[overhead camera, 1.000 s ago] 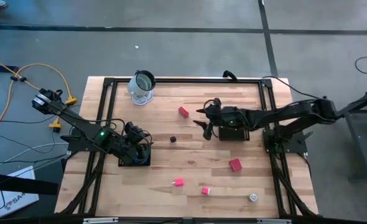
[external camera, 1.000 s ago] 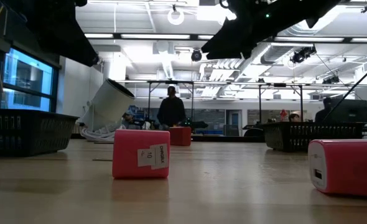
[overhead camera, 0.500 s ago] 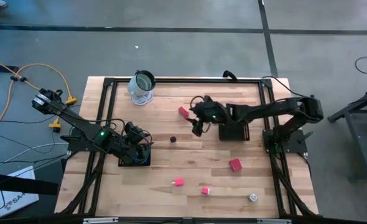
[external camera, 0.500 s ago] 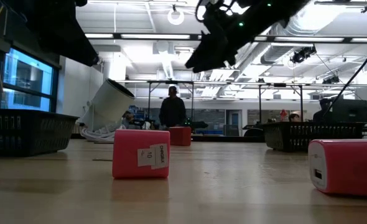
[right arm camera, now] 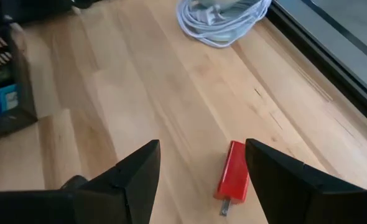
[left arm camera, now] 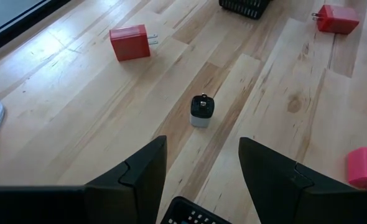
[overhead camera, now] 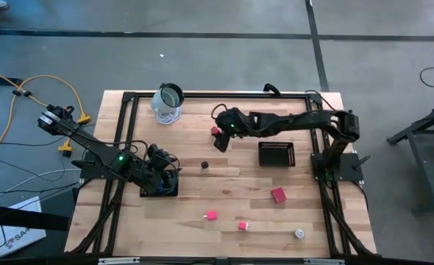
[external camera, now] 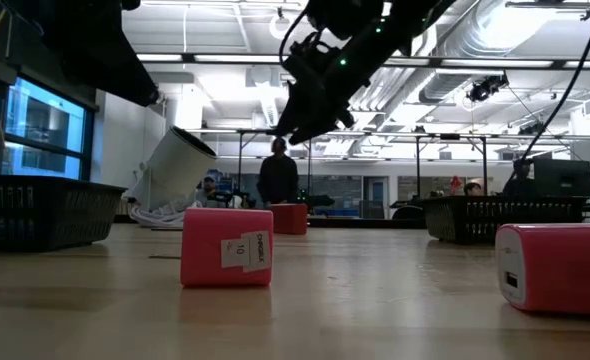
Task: Pick & Place Office items
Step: Put the top red charger adapter into the right black bin
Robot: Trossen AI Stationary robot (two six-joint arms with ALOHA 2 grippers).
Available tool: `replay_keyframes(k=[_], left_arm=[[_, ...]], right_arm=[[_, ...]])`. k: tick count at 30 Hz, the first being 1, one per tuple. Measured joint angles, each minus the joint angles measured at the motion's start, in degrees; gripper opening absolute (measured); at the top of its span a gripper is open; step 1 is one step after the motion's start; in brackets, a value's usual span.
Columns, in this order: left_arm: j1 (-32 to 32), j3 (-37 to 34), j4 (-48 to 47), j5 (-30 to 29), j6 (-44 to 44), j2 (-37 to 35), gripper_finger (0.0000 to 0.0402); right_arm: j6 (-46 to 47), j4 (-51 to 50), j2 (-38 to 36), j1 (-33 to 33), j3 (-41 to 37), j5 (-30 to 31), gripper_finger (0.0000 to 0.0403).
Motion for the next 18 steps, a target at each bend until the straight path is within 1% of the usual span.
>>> replay_keyframes(k=[5,11,14,18], left_arm=[[0.00,0.00,0.00,-0.01,0.01,0.00,0.0194],[0.01,0.00,0.00,0.01,0.00,0.00,0.0194],[0.01,0.00,0.00,-0.02,0.00,0.00,0.0194],[0.01,0.00,0.00,0.00,0.02,0.00,0.0194]], right_arm=[[1.92,-7.34,2.06,-0.44,4.44,2.21,0.0223],[2.43,-14.85,5.71,-1.61,10.75,1.95,0.0223],[2.47,-17.70,7.99,-2.44,13.57,1.21,0.0223],[2.38,-18.85,10.22,-3.18,15.68,1.10,0.0223]])
